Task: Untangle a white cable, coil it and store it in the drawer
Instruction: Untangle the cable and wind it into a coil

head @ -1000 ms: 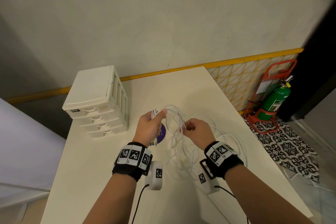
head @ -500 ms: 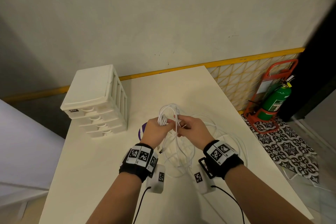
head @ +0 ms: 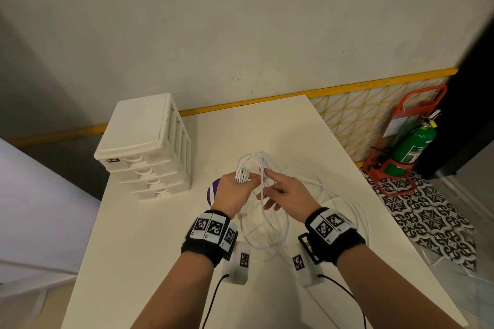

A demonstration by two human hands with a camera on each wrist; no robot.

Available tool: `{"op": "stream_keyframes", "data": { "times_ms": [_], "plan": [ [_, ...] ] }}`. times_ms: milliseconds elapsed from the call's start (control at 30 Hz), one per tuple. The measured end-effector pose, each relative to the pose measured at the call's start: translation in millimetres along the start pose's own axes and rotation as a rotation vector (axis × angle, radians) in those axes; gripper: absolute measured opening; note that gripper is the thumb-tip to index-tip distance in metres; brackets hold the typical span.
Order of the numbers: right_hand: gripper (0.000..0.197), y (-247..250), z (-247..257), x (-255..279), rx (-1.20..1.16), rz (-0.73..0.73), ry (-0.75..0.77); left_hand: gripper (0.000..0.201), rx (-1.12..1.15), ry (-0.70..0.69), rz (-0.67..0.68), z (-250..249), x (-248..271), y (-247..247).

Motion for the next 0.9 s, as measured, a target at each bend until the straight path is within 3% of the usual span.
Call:
{"op": "stream_keyframes", "data": {
  "times_ms": [367, 600, 733, 833, 900],
  "plan": [
    [0.07, -6, -15, 2, 0.075, 0.052, -0.032, 0.021, 0.031, 0.033, -0.021, 0, -2, 1],
    [0.041, 1, -4, 2, 0.012, -0.023, -0.003, 0.027, 0.039, 0.035, -0.02, 0, -2, 6],
    [0.045, -1, 2, 2, -0.055, -0.003, -0.01, 0.023, 0.072, 0.042, -0.027, 1, -1, 8],
    [0.053, -8, 1, 2, 0.062, 0.015, 0.009, 0.02, 0.096, 0.049, -0.031, 3, -1, 9],
    [0.041, -8, -5, -2, 0.138, -0.056, 0.028, 0.026, 0.087, 0.035, -0.056, 3, -3, 12]
  ]
}}
Point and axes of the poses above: each hand's wrist, its own x-axis away from the middle knuckle, its own y-axis out of the back of the hand, z = x × y, the point moved 5 cm from there along -x, towards the middle knuckle, and after that the axes turned 8 degrees about x, right-handed, at the moved point
